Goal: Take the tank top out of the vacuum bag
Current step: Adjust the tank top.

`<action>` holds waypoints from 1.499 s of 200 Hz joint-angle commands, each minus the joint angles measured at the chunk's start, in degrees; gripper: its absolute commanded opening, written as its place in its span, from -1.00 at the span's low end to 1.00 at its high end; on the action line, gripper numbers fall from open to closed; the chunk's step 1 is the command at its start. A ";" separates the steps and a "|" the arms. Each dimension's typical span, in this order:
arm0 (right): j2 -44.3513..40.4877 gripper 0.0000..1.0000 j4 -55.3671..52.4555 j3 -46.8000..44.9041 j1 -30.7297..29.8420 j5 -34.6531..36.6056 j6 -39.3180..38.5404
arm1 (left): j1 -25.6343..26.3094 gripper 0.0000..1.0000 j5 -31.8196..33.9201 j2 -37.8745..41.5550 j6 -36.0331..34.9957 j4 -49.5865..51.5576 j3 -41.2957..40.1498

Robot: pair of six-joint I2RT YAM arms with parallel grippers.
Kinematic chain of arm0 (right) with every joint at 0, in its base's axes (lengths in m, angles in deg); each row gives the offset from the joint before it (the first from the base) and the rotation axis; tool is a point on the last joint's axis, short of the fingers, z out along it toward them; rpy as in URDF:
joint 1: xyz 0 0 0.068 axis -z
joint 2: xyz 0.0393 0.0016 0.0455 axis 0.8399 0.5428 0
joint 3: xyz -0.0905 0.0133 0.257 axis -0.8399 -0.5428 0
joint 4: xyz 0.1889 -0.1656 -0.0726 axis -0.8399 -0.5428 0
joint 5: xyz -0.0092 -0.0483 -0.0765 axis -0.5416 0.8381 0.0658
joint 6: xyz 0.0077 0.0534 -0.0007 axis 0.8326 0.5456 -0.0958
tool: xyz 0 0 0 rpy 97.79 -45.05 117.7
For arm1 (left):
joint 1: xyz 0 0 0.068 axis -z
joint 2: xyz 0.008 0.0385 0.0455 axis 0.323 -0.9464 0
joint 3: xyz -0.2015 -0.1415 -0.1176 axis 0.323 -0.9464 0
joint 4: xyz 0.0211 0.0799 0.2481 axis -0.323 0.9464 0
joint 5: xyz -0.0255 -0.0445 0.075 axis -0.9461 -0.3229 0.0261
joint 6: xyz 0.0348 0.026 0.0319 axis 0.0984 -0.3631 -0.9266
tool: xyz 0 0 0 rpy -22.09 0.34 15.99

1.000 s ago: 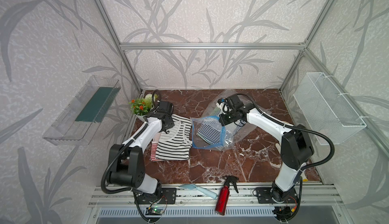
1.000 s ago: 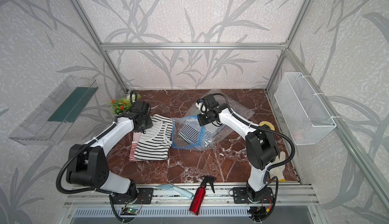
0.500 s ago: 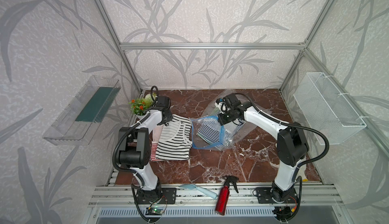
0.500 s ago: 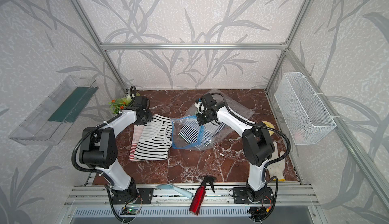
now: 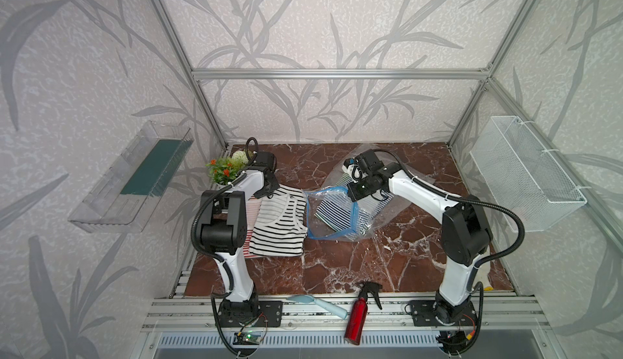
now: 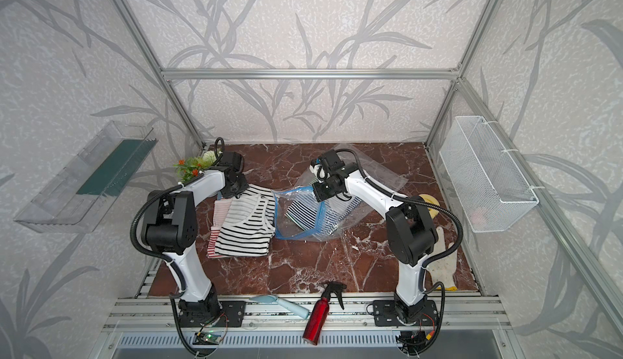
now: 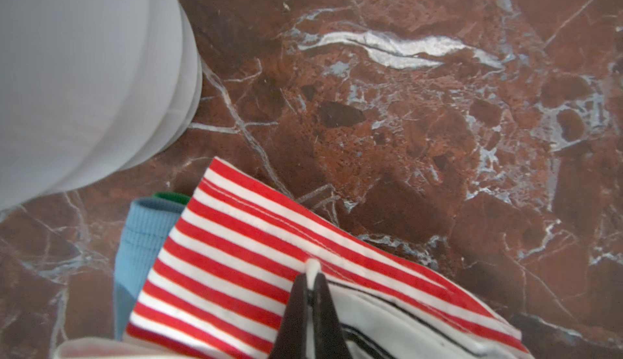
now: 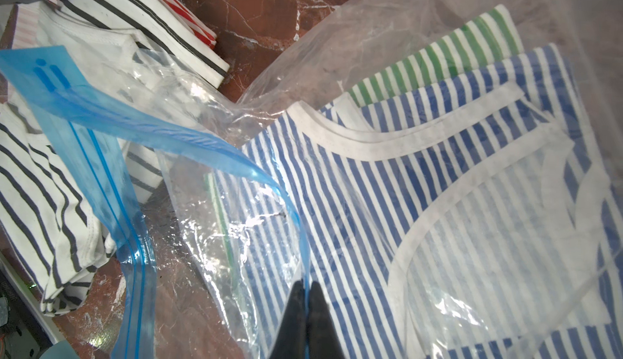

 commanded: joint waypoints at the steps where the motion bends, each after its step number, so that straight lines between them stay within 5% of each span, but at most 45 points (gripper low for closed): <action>1: -0.99 -1.00 -0.43 0.27 -0.49 -0.99 -0.26 | 0.04 -1.00 2.45 4.39 0.12 1.61 -1.46; 119: -3.77 -1.00 0.63 -1.77 -2.15 -0.70 0.26 | 0.62 -1.00 13.04 17.74 -0.31 2.84 -5.37; 208: -4.33 -1.00 -0.17 -1.95 -2.73 0.00 -0.23 | -0.27 -1.00 21.00 6.94 -1.31 9.63 7.23; 226: -4.51 -1.00 -0.33 -2.19 -2.74 0.09 -0.37 | -0.52 -0.37 21.36 4.70 -0.16 15.07 11.61; 236: -4.77 -1.00 -0.09 -2.49 -2.76 -0.03 -0.31 | -0.37 -0.20 21.14 4.18 0.29 16.67 12.54; 261: -5.13 -1.00 0.24 -3.11 -2.80 -0.31 -0.27 | 0.23 -0.11 19.10 9.26 1.27 15.76 7.54; 300: -6.45 -1.00 1.66 -5.26 -2.73 0.40 -0.44 | 1.05 -0.18 11.02 28.26 8.32 20.61 -10.68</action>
